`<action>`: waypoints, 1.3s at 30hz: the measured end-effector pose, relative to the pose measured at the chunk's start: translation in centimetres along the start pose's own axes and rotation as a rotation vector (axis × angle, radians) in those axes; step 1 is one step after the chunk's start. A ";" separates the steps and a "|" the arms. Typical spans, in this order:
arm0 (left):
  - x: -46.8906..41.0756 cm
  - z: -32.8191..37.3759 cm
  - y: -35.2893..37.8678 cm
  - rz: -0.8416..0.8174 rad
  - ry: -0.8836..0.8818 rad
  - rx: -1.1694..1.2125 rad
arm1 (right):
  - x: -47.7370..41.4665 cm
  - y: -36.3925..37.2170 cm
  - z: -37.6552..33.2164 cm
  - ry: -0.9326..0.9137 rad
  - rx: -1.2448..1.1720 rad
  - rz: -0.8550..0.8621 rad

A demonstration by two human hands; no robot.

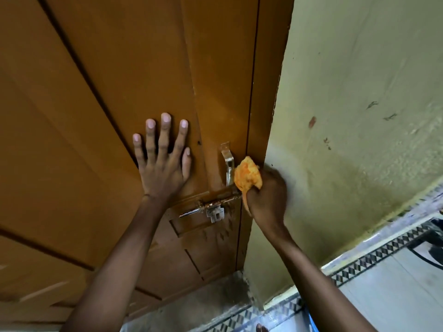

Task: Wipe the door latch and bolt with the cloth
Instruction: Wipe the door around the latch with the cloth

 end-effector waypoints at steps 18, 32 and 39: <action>-0.1 0.0 -0.4 -0.021 -0.017 0.053 | -1.7 -0.3 -1.0 -0.175 0.420 -0.145; -0.2 0.3 -0.2 -0.006 -0.033 0.038 | -5.3 -2.5 -2.2 0.792 -0.905 -0.589; -0.2 0.2 0.0 -0.003 -0.032 0.034 | -2.9 -0.1 -1.6 0.512 -0.833 -0.367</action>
Point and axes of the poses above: each hand's wrist, its own x-axis away from the middle knuckle, its own y-axis out of the palm, z = x × y, the point moved 1 cm from there along -x, towards the middle knuckle, and after that the axes turned 3 degrees about z, right-handed, at the moved point
